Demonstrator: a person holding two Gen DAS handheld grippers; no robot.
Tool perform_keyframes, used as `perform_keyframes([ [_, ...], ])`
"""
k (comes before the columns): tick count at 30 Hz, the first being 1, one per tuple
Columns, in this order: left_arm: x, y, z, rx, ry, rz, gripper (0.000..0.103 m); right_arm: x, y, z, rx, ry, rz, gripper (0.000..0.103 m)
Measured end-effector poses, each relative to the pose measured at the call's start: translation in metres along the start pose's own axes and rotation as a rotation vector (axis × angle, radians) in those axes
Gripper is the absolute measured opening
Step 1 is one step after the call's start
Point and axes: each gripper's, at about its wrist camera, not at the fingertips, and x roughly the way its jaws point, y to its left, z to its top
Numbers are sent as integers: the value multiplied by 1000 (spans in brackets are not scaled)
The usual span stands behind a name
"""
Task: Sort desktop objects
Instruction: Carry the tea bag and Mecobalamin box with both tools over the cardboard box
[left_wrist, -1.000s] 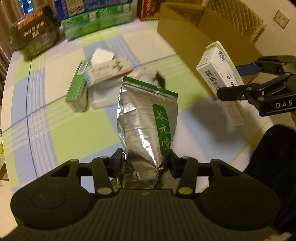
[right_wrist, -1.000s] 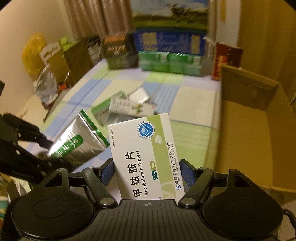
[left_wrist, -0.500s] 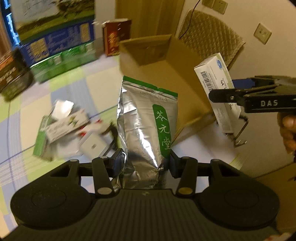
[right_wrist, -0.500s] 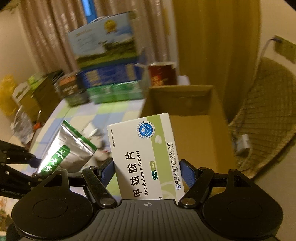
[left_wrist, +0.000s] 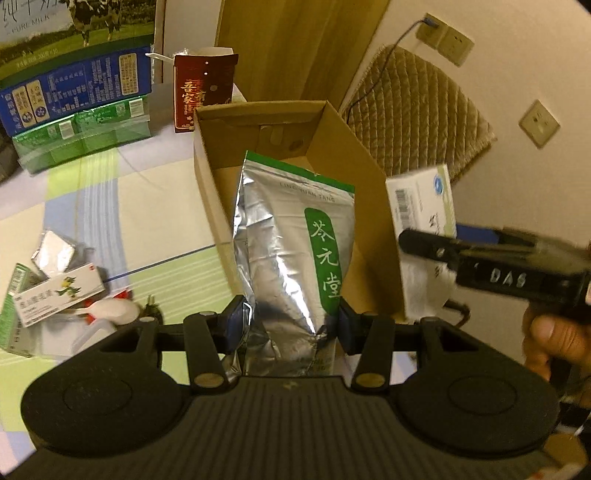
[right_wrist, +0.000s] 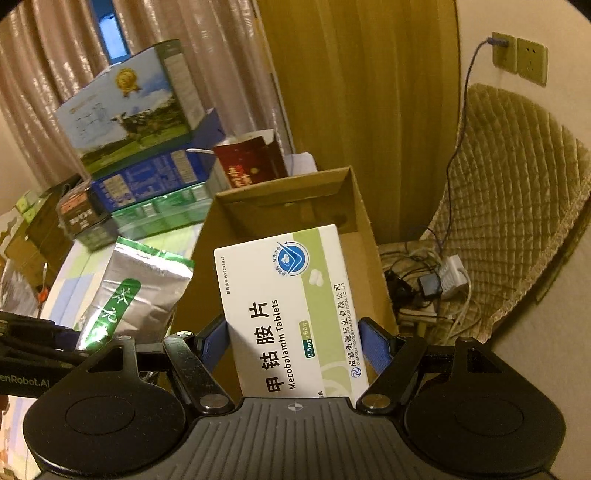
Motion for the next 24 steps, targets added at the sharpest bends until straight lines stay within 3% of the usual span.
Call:
perform_keyframes([
  [13, 40, -4, 38, -148, -28, -60, 44, 24, -29, 6, 86, 3, -25, 72],
  [24, 55, 8, 33, -207, -38, -71, 48, 30, -33, 5, 94, 7, -27, 72],
])
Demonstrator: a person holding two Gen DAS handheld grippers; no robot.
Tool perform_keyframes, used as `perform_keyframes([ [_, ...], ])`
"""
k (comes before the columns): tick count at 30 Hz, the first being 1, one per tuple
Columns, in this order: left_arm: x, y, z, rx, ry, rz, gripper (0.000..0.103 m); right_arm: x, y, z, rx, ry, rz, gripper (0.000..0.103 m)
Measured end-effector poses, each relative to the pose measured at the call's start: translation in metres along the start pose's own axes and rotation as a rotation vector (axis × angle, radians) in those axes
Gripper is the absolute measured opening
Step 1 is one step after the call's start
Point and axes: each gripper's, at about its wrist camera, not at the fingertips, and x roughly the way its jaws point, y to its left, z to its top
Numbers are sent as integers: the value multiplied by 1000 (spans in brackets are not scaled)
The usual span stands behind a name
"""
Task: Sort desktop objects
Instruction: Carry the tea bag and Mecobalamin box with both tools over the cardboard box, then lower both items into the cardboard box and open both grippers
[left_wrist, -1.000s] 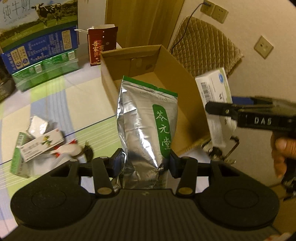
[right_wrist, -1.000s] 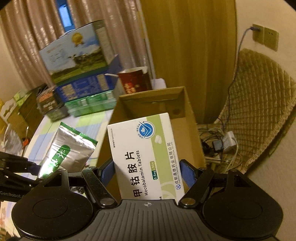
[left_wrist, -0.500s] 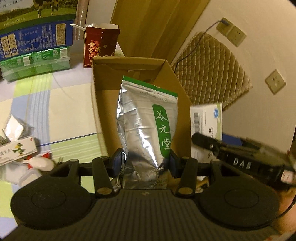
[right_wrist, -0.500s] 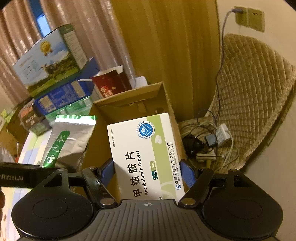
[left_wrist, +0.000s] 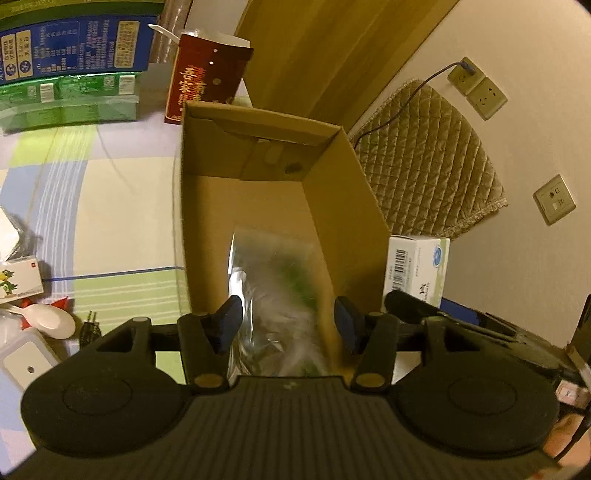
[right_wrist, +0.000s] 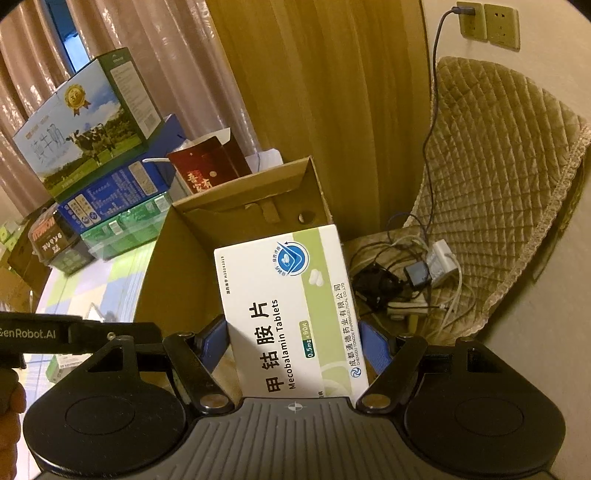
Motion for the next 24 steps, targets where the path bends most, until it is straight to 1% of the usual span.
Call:
perform_keyframes([
  [7, -16, 12, -7, 14, -21, 25, 49, 3, 8, -3, -5, 12, 21, 72],
  [10, -24, 17, -9, 21, -31, 36, 49, 5, 10, -4, 8, 21, 60, 72],
  [11, -27, 18, -10, 26, -35, 41, 49, 6, 10, -4, 18, 25, 79, 73],
  [12, -29, 18, -11, 30, -37, 47, 49, 7, 10, -4, 28, 24, 84, 79],
  [13, -32, 19, -12, 34, -42, 52, 49, 6, 10, -4, 34, 18, 77, 84],
  [16, -40, 23, -16, 41, -56, 61, 52, -1, 12, -5, 24, 1, 68, 85],
  [19, -48, 28, -24, 52, -71, 72, 57, -10, 14, -10, 9, -10, 59, 85],
  [24, -62, 38, -41, 46, -82, 89, 60, -27, 23, -26, -19, -18, 52, 87],
])
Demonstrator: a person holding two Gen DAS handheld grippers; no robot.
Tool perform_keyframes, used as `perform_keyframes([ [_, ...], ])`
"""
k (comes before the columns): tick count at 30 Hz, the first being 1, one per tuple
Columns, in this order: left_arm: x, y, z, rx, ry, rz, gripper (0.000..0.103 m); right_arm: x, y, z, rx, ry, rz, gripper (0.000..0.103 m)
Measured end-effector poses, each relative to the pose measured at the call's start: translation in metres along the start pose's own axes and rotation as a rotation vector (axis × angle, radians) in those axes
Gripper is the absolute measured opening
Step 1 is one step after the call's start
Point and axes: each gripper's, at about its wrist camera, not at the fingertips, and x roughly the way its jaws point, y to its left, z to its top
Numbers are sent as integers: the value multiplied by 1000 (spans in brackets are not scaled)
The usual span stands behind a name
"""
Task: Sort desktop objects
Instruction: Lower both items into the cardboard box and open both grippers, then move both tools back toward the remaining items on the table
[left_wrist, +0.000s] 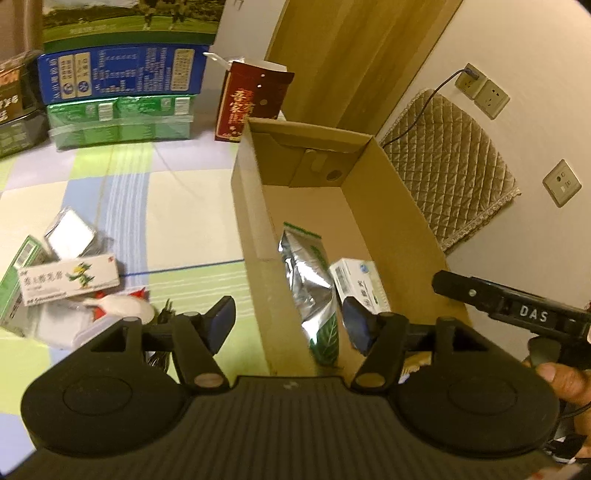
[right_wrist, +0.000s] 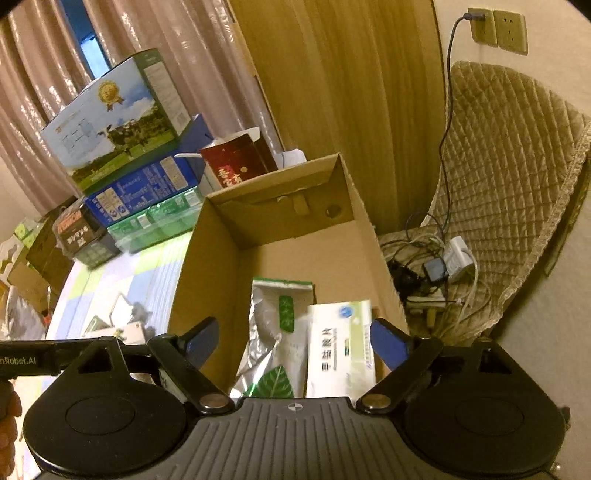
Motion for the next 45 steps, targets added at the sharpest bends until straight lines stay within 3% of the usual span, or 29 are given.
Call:
perform_keyframes([
  [6, -25, 7, -23, 30, -27, 31, 78, -19, 22, -26, -38, -4, -9, 92],
  [17, -81, 26, -70, 87, -115, 136, 102, -50, 68, -64, -123, -28, -21, 101],
  [23, -107, 42, -101, 139, -171, 249, 102, -60, 90, -84, -142, -34, -15, 101],
  [34, -154, 92, -155, 1, -232, 288, 102, -60, 125, -121, -217, -26, 28, 101],
  [45, -174, 115, -183, -26, -242, 352, 102, -56, 153, -148, -281, -41, 133, 101],
])
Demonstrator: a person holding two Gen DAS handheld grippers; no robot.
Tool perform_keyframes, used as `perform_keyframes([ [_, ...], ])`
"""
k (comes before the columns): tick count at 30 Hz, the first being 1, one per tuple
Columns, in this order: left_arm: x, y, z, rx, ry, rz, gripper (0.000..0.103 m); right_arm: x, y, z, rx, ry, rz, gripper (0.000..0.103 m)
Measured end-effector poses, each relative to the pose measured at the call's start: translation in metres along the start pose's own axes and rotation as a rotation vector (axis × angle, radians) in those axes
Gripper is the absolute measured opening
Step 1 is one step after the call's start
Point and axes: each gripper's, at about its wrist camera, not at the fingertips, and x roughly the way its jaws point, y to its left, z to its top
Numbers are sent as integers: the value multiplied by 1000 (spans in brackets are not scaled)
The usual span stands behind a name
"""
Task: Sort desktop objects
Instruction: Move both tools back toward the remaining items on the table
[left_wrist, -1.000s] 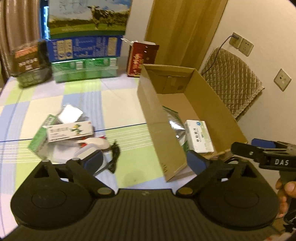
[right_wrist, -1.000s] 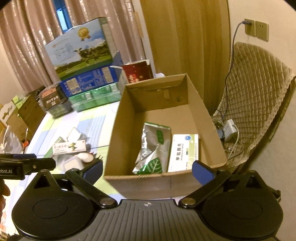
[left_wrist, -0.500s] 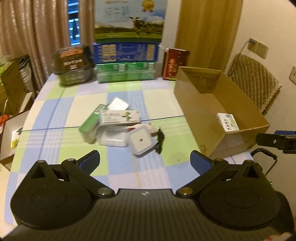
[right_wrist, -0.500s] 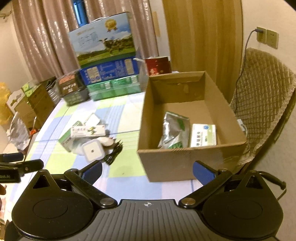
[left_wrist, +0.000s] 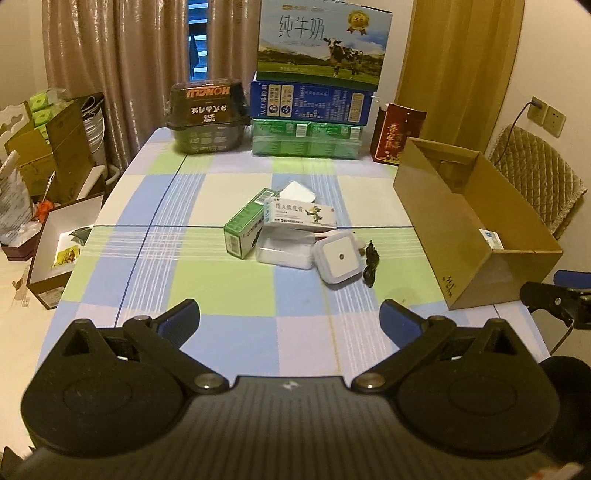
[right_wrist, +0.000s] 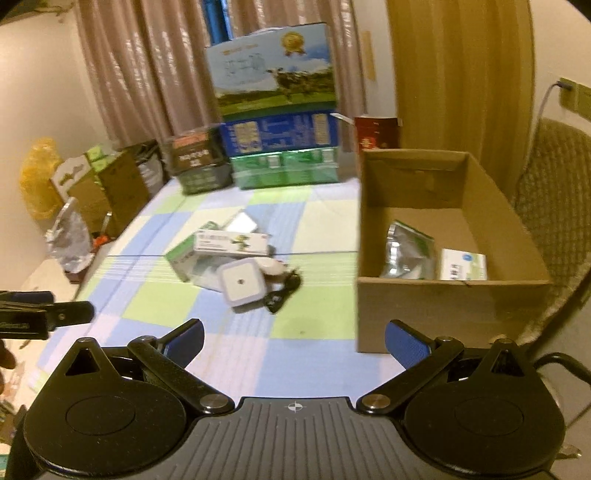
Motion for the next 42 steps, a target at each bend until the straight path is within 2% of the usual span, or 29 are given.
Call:
perform_keyframes([
  [19, 26, 27, -8, 4, 35, 29, 102, 35, 28, -12, -67, 38, 41, 101],
  [42, 108, 63, 8, 28, 77, 36, 102, 128, 54, -8, -148, 89, 42, 101],
])
